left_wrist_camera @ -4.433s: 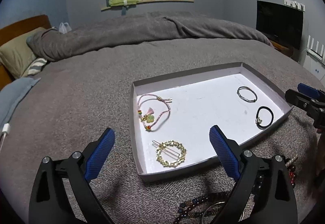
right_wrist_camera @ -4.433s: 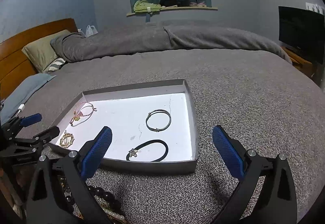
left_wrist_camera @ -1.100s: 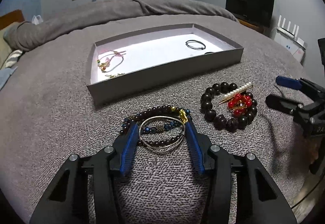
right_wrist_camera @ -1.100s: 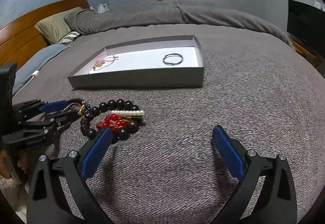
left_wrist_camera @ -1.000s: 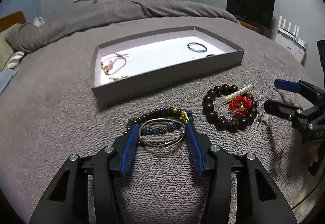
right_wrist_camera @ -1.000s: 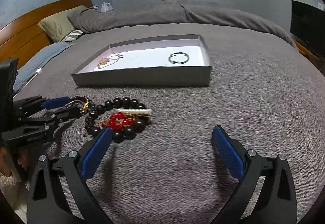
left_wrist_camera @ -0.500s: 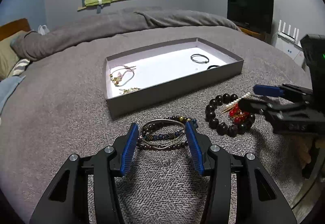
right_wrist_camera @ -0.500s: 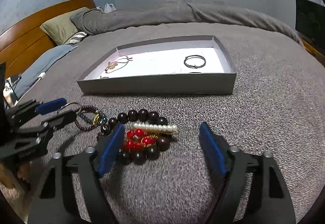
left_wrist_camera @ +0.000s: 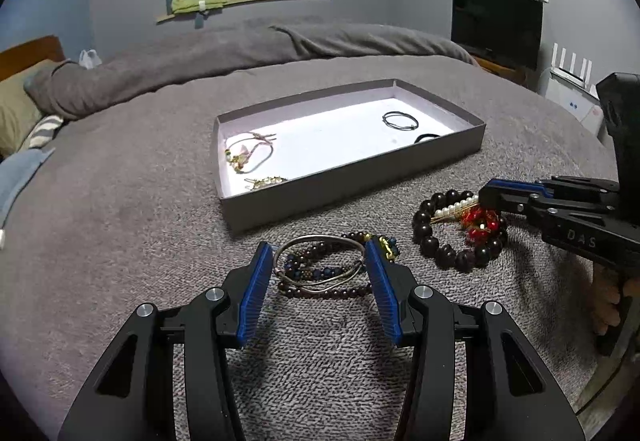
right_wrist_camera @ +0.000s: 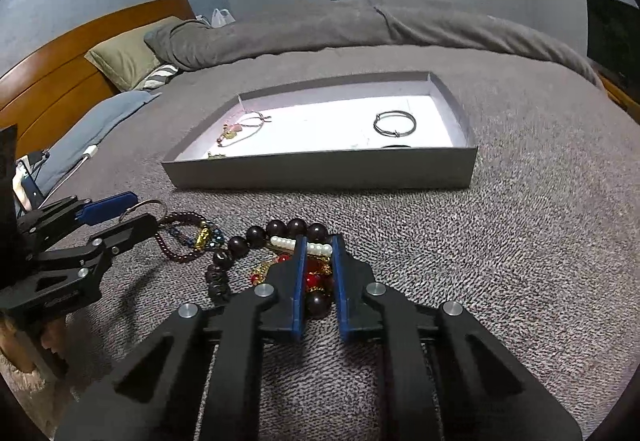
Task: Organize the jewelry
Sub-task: 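Grasp the thin silver bangles with the left tool while the right tool grasps the pearl hairpin, then carry the silver bangles and pearl hairpin over the white box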
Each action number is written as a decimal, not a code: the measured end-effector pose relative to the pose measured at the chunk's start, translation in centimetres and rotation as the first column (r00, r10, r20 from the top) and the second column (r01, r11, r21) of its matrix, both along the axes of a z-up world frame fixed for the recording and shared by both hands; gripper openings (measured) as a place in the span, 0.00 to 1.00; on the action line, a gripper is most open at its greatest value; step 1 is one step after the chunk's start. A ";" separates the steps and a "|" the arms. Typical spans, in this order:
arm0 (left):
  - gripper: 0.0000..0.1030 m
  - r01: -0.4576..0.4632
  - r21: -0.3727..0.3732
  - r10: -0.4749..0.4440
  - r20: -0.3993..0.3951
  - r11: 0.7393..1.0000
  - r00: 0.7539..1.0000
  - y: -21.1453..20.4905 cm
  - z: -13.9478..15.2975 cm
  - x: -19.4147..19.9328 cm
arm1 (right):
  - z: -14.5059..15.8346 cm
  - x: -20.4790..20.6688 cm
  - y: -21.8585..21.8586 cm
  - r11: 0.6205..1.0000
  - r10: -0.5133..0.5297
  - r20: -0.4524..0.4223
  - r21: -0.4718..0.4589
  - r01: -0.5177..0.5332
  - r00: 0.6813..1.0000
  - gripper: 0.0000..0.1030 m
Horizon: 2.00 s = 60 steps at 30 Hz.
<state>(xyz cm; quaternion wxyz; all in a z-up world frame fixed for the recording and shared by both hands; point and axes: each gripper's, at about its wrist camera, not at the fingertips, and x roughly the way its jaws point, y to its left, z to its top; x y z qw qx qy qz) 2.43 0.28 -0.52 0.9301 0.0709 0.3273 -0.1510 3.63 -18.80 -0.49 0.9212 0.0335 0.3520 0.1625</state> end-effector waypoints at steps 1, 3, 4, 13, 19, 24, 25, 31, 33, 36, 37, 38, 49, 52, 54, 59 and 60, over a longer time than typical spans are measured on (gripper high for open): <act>0.49 -0.002 -0.002 0.002 0.001 1.000 1.000 0.1 0.0 0.0 | 0.2 -0.2 0.0 1.000 0.003 0.007 0.004 -0.003 1.000 0.10; 0.49 -0.003 -0.005 0.004 0.005 1.000 1.000 0.2 0.1 0.0 | 0.8 -0.7 0.0 1.000 0.006 0.037 0.012 -0.006 0.999 0.08; 0.49 -0.006 -0.007 0.006 0.009 1.000 1.000 0.3 0.2 -0.1 | 1.1 -0.8 0.0 1.000 0.004 0.050 0.010 -0.005 0.999 0.08; 0.49 -0.018 -0.047 0.019 0.021 0.999 1.000 1.1 1.2 0.0 | 4.1 -1.9 -0.5 1.000 -0.010 0.156 0.031 0.005 0.988 0.06; 0.48 -0.047 -0.057 0.049 0.028 0.997 0.998 1.9 2.5 1.4 | 6.9 -0.5 -1.4 0.999 -0.034 0.213 0.045 0.024 0.976 0.05; 0.48 -0.052 -0.068 0.055 0.040 0.996 0.998 1.8 4.0 4.2 | 8.7 3.1 -2.6 0.995 -0.070 0.244 0.084 0.051 0.967 0.06; 0.48 -0.054 -0.064 0.057 0.037 0.996 0.998 1.7 4.0 5.0 | 8.8 4.2 -2.8 0.994 -0.078 0.245 0.092 0.057 0.966 0.06; 0.48 -0.062 -0.046 0.063 0.019 0.997 0.998 0.7 3.9 9.8 | 8.1 9.6 -3.6 0.991 -0.116 0.246 0.090 0.097 0.962 0.06; 0.49 -0.056 -0.042 0.057 0.014 0.998 0.998 0.3 3.8 11.3 | 7.6 11.3 -4.0 0.990 -0.126 0.239 0.093 0.107 0.963 0.06; 0.49 -0.049 -0.044 0.049 -0.002 0.998 0.999 -0.4 3.2 13.5 | 6.8 13.8 -4.2 0.986 -0.146 0.223 0.107 0.124 0.964 0.06; 0.49 -0.050 -0.040 0.050 -0.001 0.998 0.999 -0.6 3.0 14.2 | 6.5 14.6 -4.2 0.985 -0.148 0.213 0.114 0.126 0.966 0.06; 0.49 -0.049 -0.036 0.049 -0.004 0.998 0.999 -0.9 2.8 14.7 | 6.0 15.6 -4.2 0.984 -0.152 0.199 0.121 0.129 0.968 0.06; 0.49 -0.018 0.021 0.021 -0.124 1.000 0.992 -3.1 0.3 18.8 | 2.7 19.5 -3.3 0.985 -0.166 0.063 0.053 0.162 0.984 0.06; 0.49 -0.018 0.040 0.023 -0.136 0.999 0.990 -3.3 -0.3 19.0 | 2.6 19.3 -3.3 0.983 -0.181 0.058 0.033 0.179 0.982 0.06; 0.49 -0.017 0.051 0.024 -0.141 0.999 0.990 -3.4 -0.7 19.1 | 2.5 19.2 -3.4 0.982 -0.188 0.061 0.020 0.187 0.980 0.06; 0.49 -0.010 0.071 0.021 -0.159 0.997 0.987 -3.5 -1.3 19.2 | 1.5 19.4 -3.6 0.981 -0.193 0.029 0.001 0.194 0.981 0.06; 0.49 -0.008 0.070 0.019 -0.159 0.997 0.987 -3.4 -1.4 19.1 | 1.3 19.5 -3.6 0.981 -0.194 0.023 0.001 0.194 0.981 0.06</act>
